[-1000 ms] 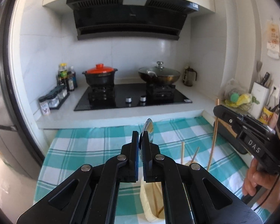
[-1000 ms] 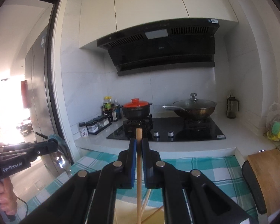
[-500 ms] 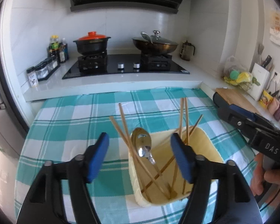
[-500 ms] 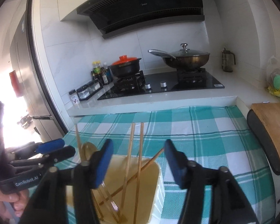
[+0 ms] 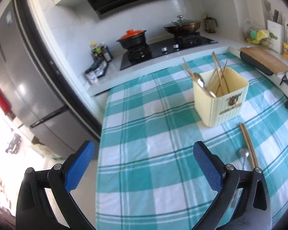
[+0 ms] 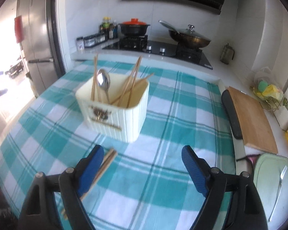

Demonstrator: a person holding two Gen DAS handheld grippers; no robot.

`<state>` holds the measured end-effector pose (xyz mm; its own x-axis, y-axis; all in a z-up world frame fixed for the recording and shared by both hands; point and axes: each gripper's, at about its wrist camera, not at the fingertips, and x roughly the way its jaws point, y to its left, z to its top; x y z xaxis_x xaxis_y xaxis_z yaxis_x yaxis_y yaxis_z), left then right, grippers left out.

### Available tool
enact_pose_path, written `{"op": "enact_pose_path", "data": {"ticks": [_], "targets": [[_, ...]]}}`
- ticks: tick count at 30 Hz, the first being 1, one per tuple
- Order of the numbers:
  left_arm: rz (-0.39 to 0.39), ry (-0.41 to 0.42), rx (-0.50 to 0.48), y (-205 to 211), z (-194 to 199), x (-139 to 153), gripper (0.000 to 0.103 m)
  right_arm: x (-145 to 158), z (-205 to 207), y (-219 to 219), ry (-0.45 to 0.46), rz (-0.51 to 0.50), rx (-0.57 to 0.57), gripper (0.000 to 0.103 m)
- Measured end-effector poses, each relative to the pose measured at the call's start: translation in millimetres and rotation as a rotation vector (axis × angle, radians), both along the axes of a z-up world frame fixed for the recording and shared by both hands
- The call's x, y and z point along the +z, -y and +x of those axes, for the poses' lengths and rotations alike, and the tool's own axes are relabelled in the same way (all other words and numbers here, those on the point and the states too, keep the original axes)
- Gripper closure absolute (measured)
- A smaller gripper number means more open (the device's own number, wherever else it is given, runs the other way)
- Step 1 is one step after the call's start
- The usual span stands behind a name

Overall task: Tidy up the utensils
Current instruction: 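Withdraw both tools from the caddy back over the remaining utensils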

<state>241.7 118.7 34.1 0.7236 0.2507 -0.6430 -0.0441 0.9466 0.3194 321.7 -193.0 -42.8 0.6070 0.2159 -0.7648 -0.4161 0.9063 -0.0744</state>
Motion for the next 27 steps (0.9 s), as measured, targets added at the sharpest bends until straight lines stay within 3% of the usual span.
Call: {"op": "enact_pose_path", "data": {"ticks": [3, 7, 13, 16, 22, 27], "targets": [[-0.093, 0.012, 0.064, -7.6, -33.2, -18.7, 0.0, -13.8, -36.1, 9.7, -0.034, 0.038, 0.017, 0.018], [-0.219, -0.031, 0.121, -3.6, -62.2, -58.4, 0.001, -37.4, -81.0, 18.3, -0.073, 0.116, -0.008, 0.018], [-0.423, -0.093, 0.13, 17.9, -82.8, -112.7, 0.001, -80.5, -132.8, 31.4, -0.155, 0.347, -0.092, 0.018], [-0.48, -0.077, 0.117, 28.4, -89.9, -121.9, 0.001, -89.4, -148.1, 30.8, -0.1, 0.297, -0.16, 0.018], [-0.44, -0.014, 0.066, 39.6, -97.6, -121.4, 0.001, -69.1, -168.7, 21.9, 0.106, 0.097, -0.166, 0.018], [-0.475, -0.032, 0.045, 38.4, -100.3, -134.7, 0.001, -55.3, -181.5, 18.4, 0.226, 0.117, -0.14, 0.014]]}}
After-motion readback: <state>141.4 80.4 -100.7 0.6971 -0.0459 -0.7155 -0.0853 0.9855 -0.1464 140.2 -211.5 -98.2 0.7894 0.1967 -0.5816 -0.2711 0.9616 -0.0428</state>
